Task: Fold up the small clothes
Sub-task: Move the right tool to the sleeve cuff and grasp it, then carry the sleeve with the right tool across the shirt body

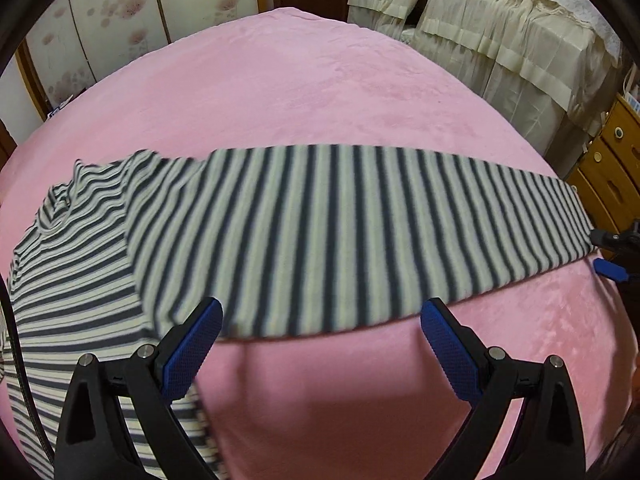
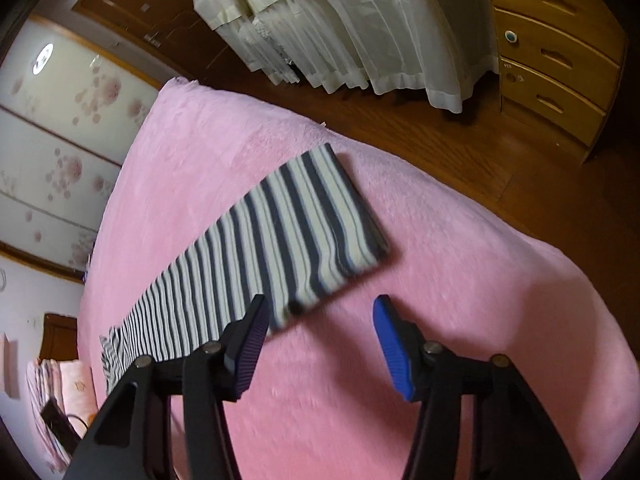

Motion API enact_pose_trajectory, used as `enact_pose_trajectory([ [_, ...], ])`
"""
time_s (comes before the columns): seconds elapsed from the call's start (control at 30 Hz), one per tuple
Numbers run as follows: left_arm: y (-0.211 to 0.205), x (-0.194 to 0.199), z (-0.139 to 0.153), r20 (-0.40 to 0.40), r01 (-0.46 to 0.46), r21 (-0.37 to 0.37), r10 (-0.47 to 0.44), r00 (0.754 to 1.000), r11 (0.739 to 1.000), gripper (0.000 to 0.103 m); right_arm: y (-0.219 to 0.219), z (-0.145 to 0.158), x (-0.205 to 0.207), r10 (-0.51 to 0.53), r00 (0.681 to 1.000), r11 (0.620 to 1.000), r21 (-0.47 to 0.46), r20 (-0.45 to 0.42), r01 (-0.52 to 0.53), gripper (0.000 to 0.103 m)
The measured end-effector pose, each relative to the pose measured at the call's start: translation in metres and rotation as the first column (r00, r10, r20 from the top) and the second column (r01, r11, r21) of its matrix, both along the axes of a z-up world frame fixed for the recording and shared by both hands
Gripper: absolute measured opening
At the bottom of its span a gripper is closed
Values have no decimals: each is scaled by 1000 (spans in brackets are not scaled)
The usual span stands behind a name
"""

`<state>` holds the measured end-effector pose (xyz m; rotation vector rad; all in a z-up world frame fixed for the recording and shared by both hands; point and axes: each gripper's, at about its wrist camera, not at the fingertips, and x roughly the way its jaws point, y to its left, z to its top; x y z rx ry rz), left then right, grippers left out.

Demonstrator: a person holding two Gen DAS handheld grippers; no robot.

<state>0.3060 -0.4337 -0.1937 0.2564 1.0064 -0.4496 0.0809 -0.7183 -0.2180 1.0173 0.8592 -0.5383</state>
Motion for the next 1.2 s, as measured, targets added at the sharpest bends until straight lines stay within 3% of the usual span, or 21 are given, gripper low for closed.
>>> enact_pose_trajectory([
  [0.13,-25,-1,5,-2,3,-28,-3,1000,1000,99,-6,-5,8,-22,1000,1000,-4,9,22,47],
  [0.27,-52,-3,9,30,17,-27,-17,999,999,99,-7,-5,11,-11,1000,999,-35,-3,11,19],
  [0.43,-81,-1,1,62,7,34,-9,998,999,99,-6,-2,8,23,1000,996,-84,4,-23,6],
  [0.53,-90,1,-8,40,14,78,-18,999,997,89,3,13,8,53,999,984,-170,7,-51,4],
  [0.57,-90,2,-9,22,23,79,-25,999,997,80,6,17,10,62,998,979,-195,5,-60,4],
  [0.63,-84,3,-6,4,25,57,-25,1000,998,76,19,38,15,103,995,953,-286,6,-97,4],
  [0.8,-42,2,24,3,-23,-33,23,1000,999,76,54,88,30,214,976,890,-422,51,-173,4],
  [0.97,37,8,70,18,-101,-117,104,994,988,76,110,135,56,370,925,811,-517,90,-274,4],
  [1.1,116,12,95,20,-191,-127,195,981,973,76,173,161,88,506,857,739,-564,101,-370,4],
  [1.2,174,13,103,18,-269,-136,274,962,954,76,233,173,118,614,784,667,-593,94,-451,4],
])
